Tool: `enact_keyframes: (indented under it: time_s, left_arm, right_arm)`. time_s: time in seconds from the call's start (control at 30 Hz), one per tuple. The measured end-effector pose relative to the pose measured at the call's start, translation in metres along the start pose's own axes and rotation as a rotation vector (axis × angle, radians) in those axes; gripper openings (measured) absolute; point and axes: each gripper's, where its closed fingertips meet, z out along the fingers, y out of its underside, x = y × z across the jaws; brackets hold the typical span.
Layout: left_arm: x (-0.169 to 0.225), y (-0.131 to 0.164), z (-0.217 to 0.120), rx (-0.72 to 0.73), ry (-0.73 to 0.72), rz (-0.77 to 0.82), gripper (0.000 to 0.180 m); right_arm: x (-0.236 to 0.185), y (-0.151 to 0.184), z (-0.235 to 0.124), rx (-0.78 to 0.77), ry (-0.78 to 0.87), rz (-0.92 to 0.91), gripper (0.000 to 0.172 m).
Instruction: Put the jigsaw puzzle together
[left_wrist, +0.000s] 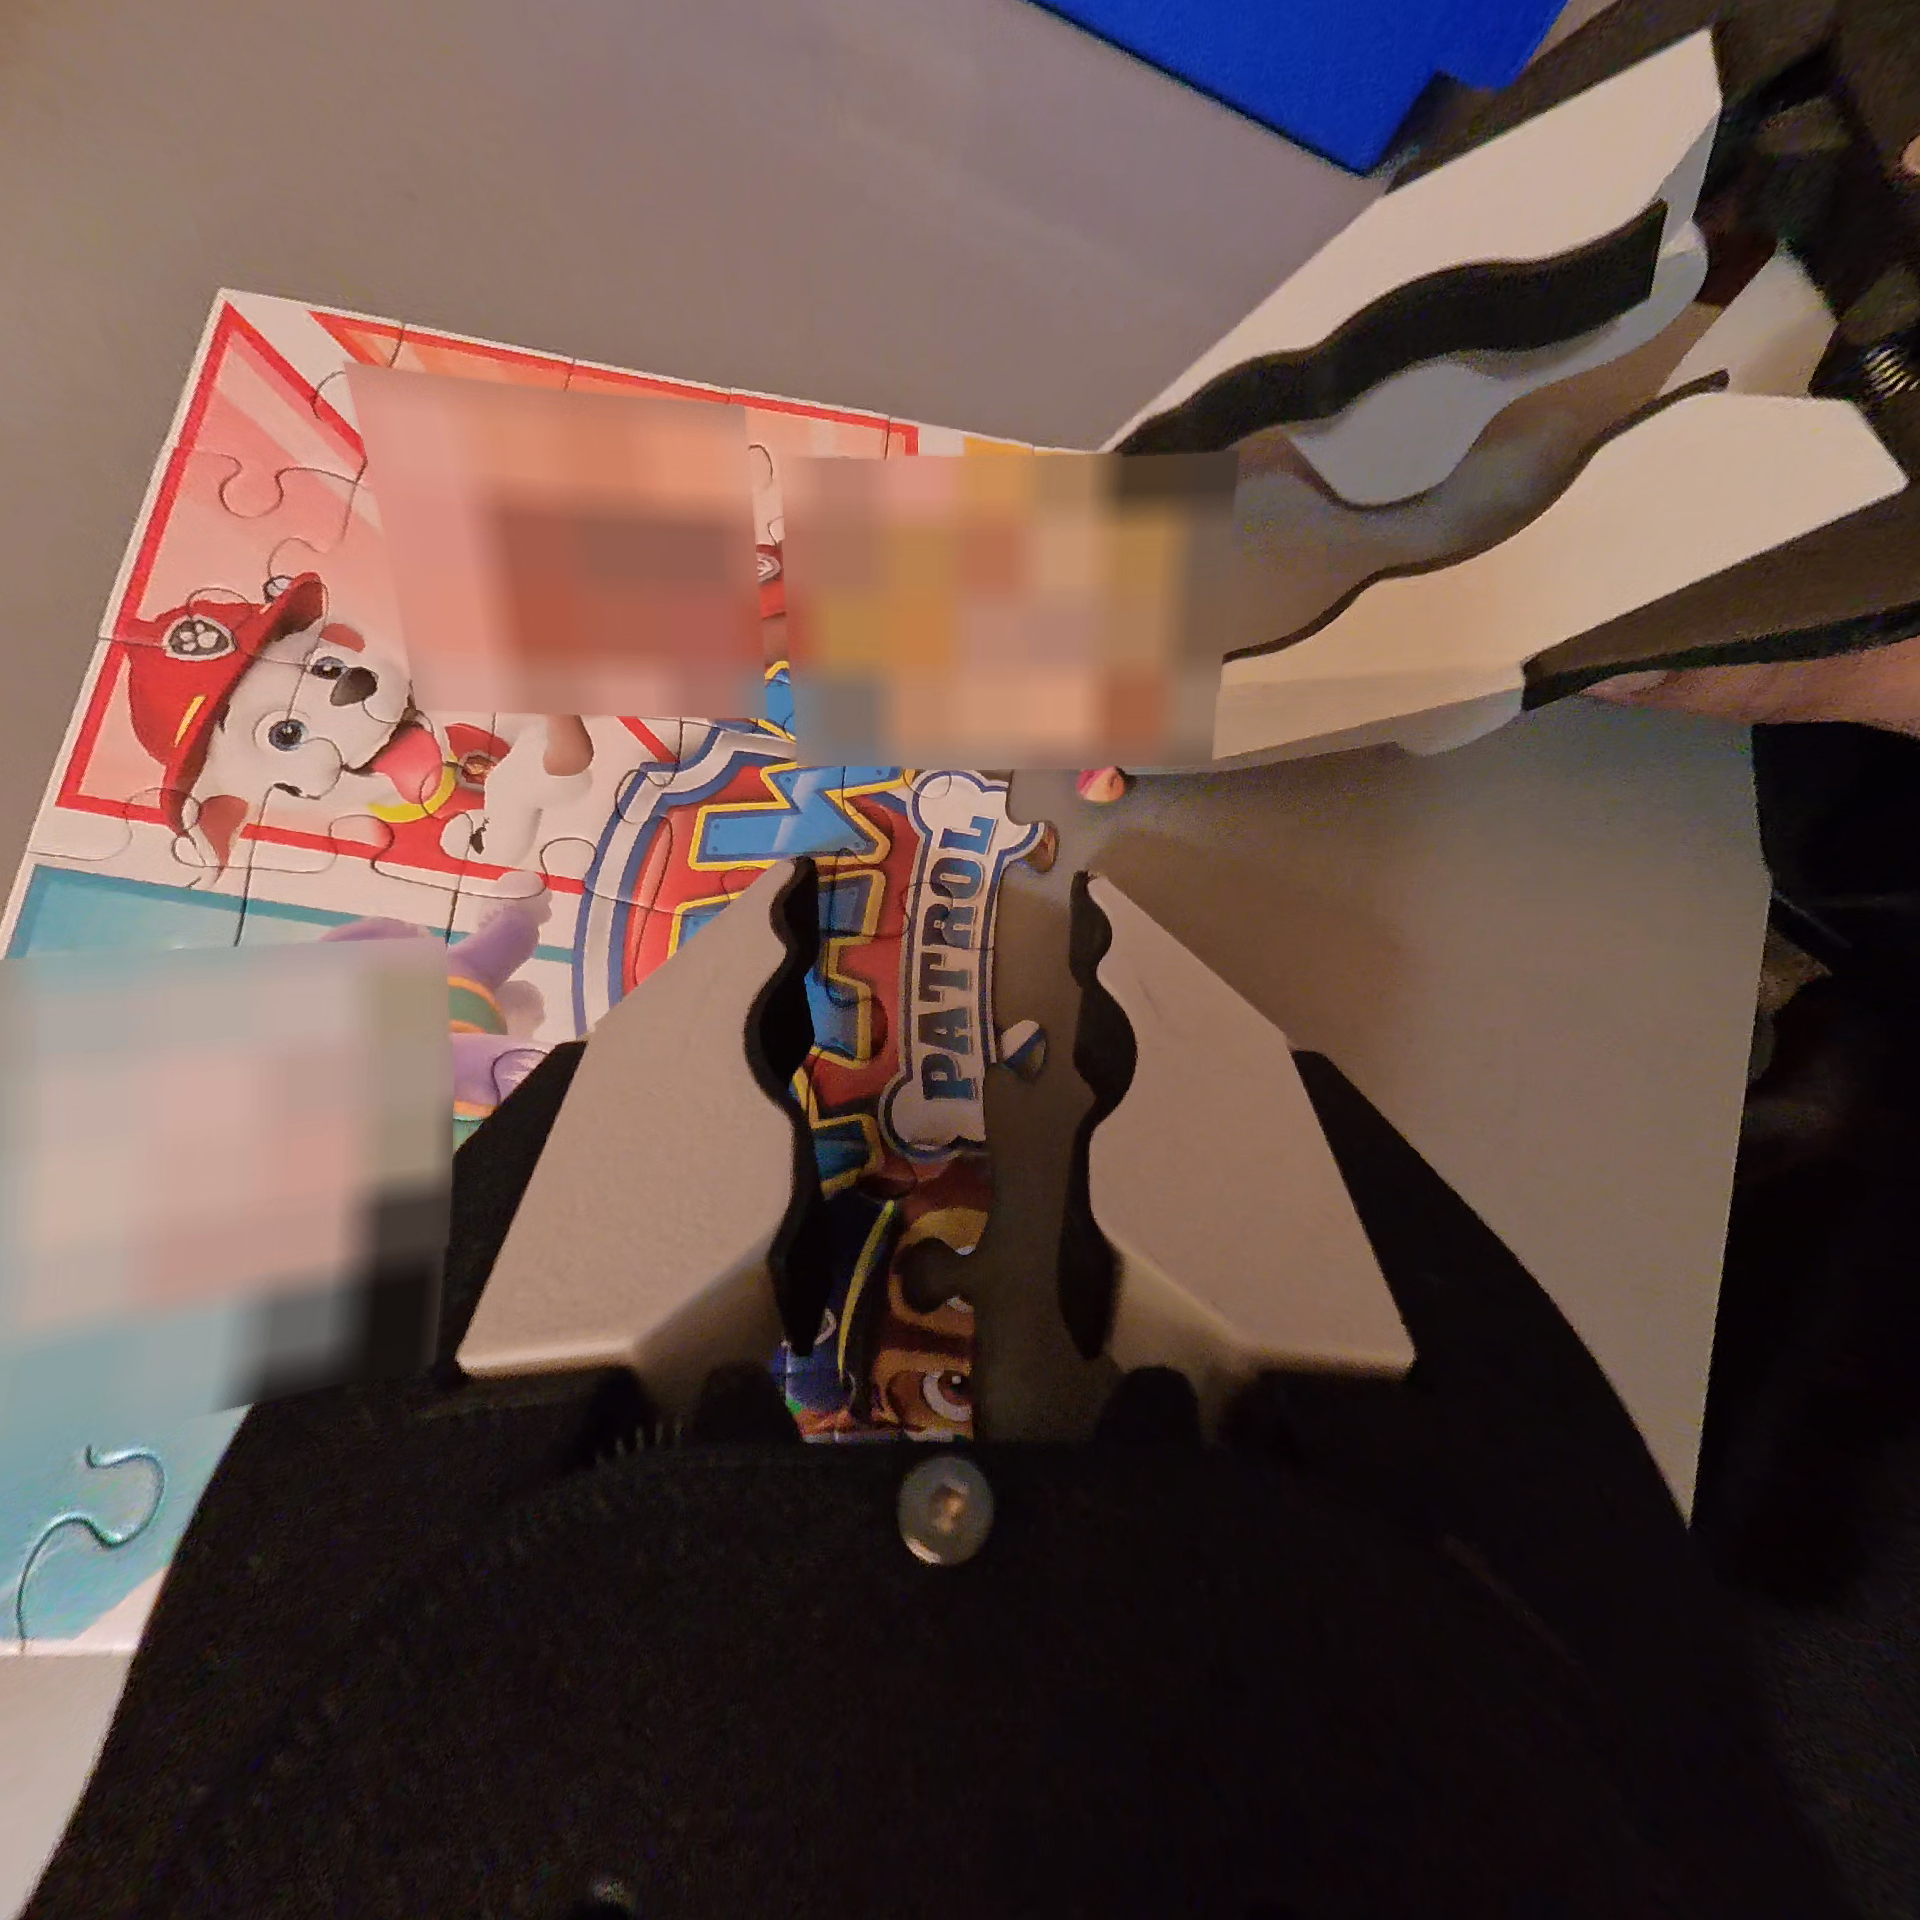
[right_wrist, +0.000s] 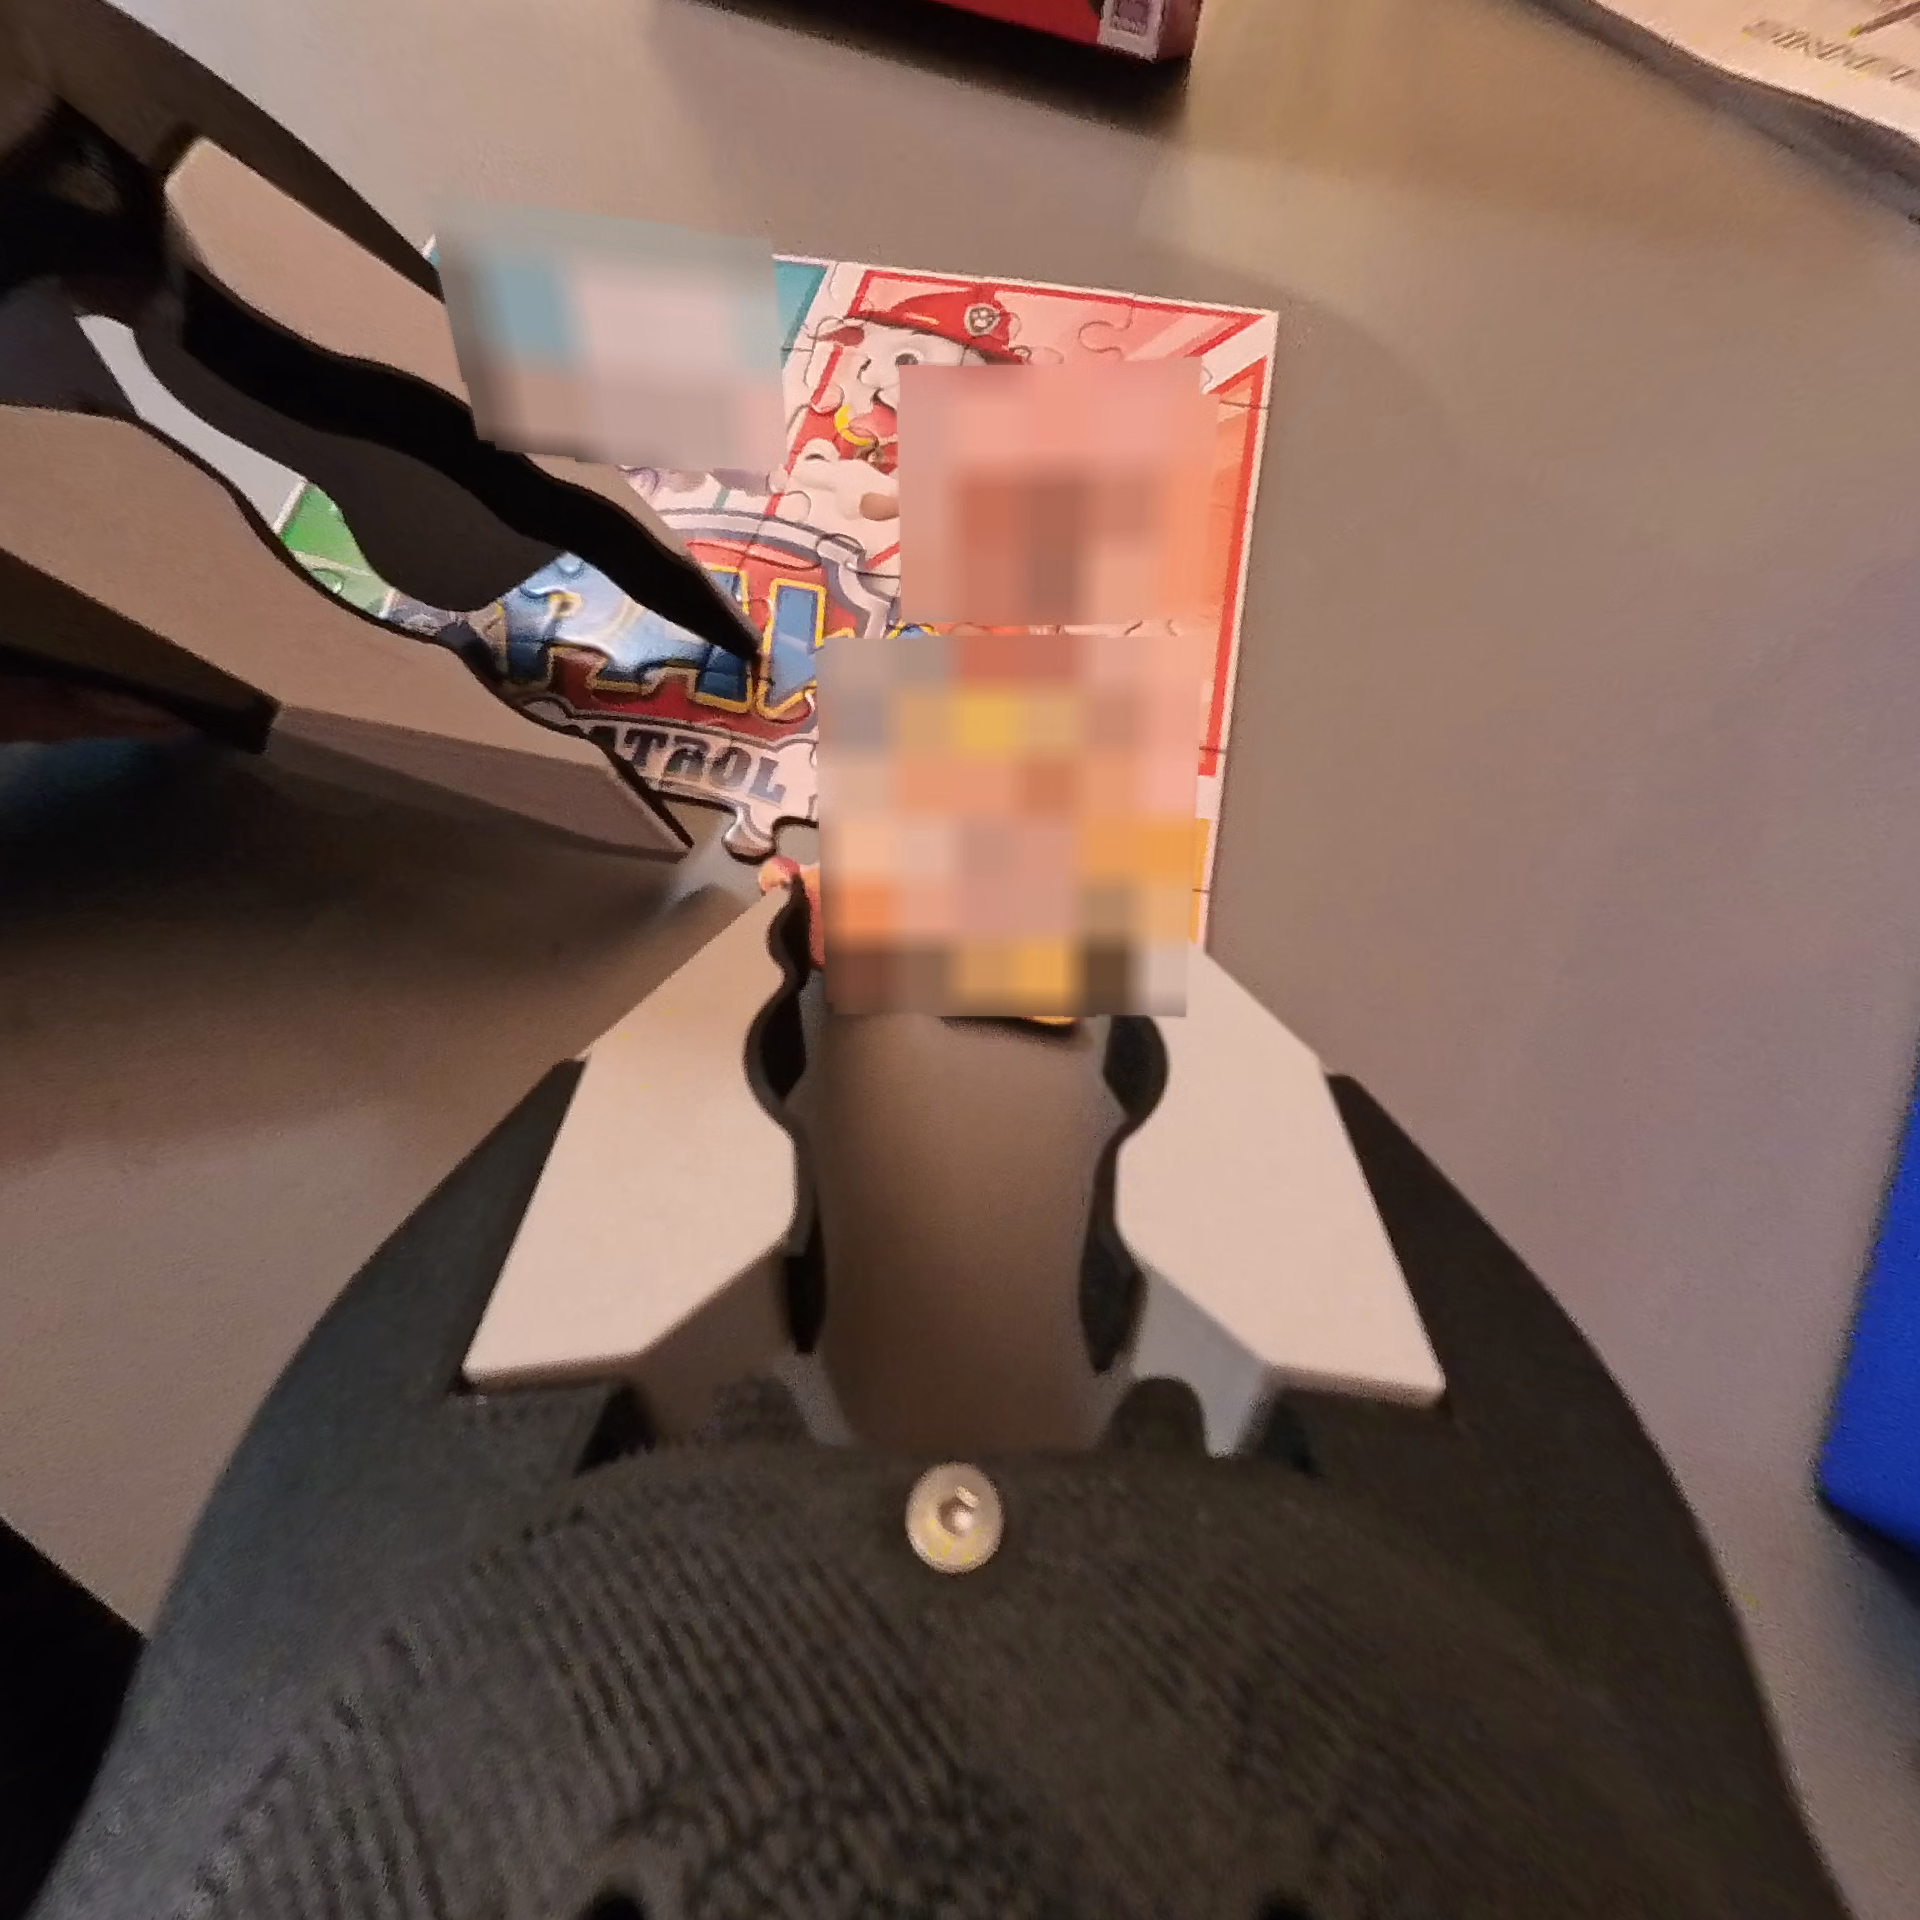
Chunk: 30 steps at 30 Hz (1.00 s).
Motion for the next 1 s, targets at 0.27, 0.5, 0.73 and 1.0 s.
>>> enact_keyframes:
  time_s: [0.27,0.5,0.73,1.0]
  left_arm:
    - [0.001,0.000,0.000,0.004,0.006,0.000,0.045]
    - [0.002,0.000,0.000,0.004,0.010,-0.003,0.044]
    - [0.002,0.001,0.000,0.003,0.003,-0.001,0.043]
    - [0.000,0.001,0.000,-0.001,-0.016,0.004,0.040]
  right_arm:
    - [0.007,-0.009,-0.007,0.043,0.051,-0.087,0.036]
    - [0.026,-0.029,-0.023,0.130,0.247,-0.285,0.006]
    - [0.032,-0.017,-0.018,0.089,0.199,-0.267,0.030]
    - [0.028,-0.013,0.004,0.063,-0.051,0.033,0.110]
